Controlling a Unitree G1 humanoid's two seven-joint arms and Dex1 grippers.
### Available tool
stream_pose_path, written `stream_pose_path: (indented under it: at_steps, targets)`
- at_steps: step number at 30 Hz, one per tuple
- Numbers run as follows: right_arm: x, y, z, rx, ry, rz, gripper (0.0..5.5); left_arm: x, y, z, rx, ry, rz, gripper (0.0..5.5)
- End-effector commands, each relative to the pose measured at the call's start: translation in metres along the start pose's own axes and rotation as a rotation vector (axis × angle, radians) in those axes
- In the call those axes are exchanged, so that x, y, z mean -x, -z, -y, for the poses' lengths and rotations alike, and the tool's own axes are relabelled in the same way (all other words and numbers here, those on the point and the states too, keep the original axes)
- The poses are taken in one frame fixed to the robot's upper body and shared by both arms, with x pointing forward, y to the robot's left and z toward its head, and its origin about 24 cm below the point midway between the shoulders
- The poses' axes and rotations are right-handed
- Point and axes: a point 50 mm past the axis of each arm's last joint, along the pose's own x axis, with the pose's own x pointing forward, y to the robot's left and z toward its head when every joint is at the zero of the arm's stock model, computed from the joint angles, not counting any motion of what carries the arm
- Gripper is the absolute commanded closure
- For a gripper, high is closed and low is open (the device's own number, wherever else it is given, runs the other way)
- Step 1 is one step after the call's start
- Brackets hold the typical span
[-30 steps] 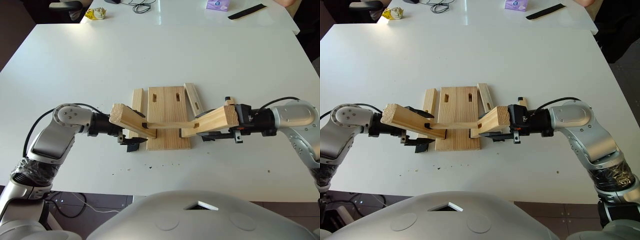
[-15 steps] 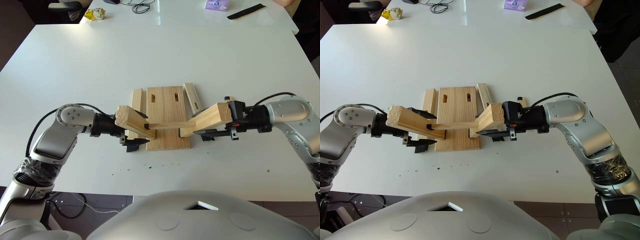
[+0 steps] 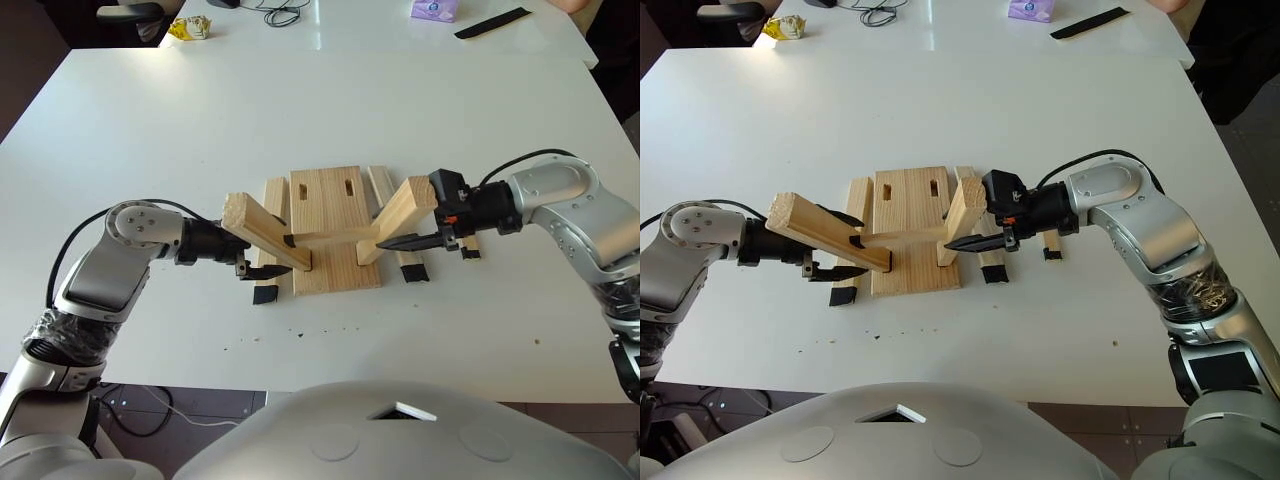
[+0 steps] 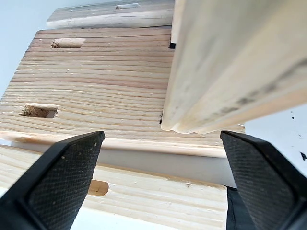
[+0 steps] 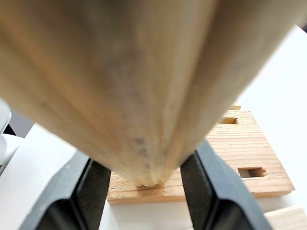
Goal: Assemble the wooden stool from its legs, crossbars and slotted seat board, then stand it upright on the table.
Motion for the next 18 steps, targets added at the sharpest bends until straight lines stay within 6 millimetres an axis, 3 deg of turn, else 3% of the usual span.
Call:
stream_pose_path:
  at_steps: [1,6,11,15,18]
  targets:
    - [-0.033,0.064,-0.020,-0.242,-0.071,-0.226,3.49,-0.028,-0.019,0.017,-0.085,0.112,0.106,1.02]
    - [-0.037,0.070,-0.019,-0.252,-0.062,-0.222,3.49,-0.032,-0.016,0.020,-0.077,0.108,0.103,1.02]
    - [-0.038,0.064,-0.020,-0.234,-0.034,-0.173,3.49,-0.016,-0.002,0.007,-0.058,0.046,0.049,1.02]
    - [-0.046,0.062,-0.009,-0.257,0.087,-0.120,2.67,0.000,0.009,-0.015,-0.031,-0.058,0.027,1.02]
    - [-0.051,0.069,0.000,-0.270,0.193,-0.113,2.53,0.003,0.013,-0.021,-0.023,-0.080,0.027,1.02]
